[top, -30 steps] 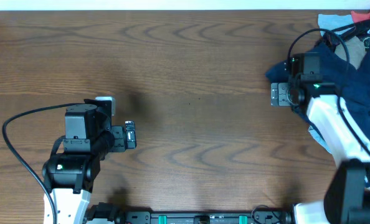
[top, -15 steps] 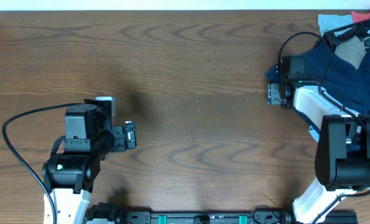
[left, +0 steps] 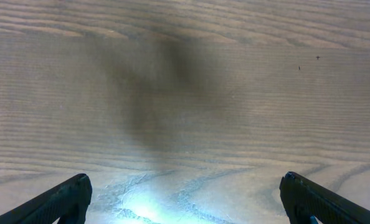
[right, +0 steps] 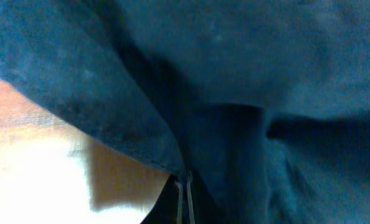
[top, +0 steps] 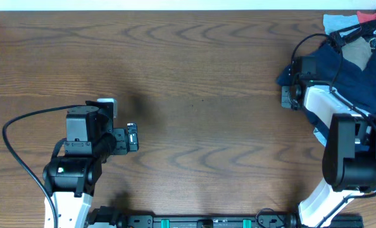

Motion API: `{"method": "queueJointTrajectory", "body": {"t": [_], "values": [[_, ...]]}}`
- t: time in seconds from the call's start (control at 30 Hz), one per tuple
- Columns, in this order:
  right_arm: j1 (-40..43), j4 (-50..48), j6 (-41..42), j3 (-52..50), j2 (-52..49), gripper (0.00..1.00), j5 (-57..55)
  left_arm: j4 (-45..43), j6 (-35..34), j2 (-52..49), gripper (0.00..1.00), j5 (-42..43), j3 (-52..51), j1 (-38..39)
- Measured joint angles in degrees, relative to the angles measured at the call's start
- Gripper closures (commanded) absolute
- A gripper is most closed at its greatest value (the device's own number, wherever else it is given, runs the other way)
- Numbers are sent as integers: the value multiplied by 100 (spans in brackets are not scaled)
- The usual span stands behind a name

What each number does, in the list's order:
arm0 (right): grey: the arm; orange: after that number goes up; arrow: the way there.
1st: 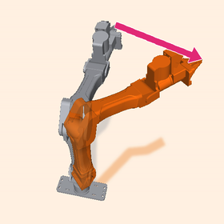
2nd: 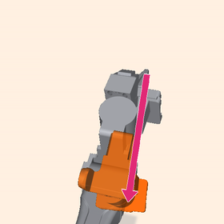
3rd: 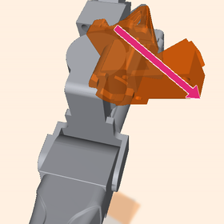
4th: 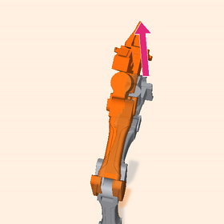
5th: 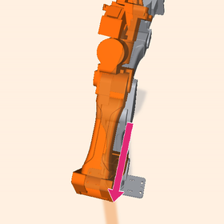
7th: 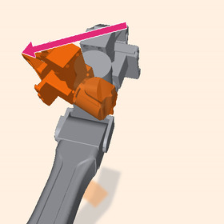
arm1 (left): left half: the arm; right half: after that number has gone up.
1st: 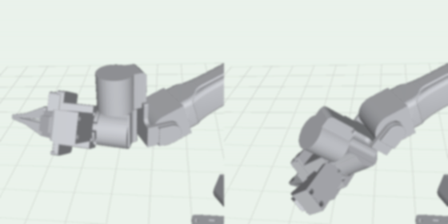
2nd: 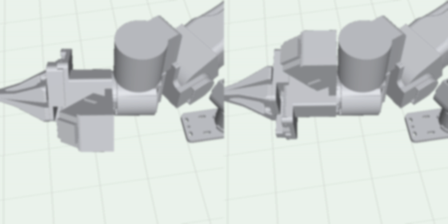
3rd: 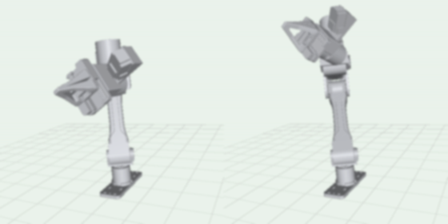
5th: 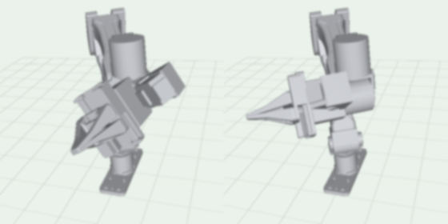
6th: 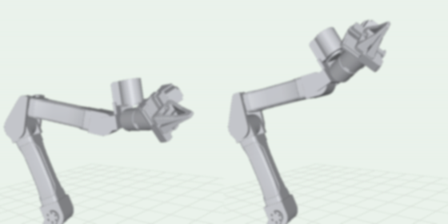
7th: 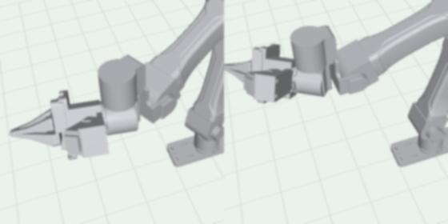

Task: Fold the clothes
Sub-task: 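Reach the right gripper into the pile and grasp the navy shorts, then drag the navy shorts with the right gripper onto the table center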

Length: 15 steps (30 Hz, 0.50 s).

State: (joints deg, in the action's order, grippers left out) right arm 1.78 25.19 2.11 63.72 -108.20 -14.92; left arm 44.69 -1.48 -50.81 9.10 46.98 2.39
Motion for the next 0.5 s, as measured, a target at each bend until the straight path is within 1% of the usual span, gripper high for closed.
{"method": "queueJointTrajectory", "body": {"t": [0.07,0.17,0.3,0.43,0.5], "values": [[9,264,-2,190,249,99,7,0,0,0,2,0,0,0],[20,566,-22,743,826,99,72,7,0,0,2,0,0,0],[28,686,-22,1565,1834,99,367,2,0,0,2,0,0,0],[35,684,-22,1805,2583,99,518,4,0,0,2,-2,0,0],[35,693,-22,1808,2736,99,605,4,0,0,2,0,0,0]]}}
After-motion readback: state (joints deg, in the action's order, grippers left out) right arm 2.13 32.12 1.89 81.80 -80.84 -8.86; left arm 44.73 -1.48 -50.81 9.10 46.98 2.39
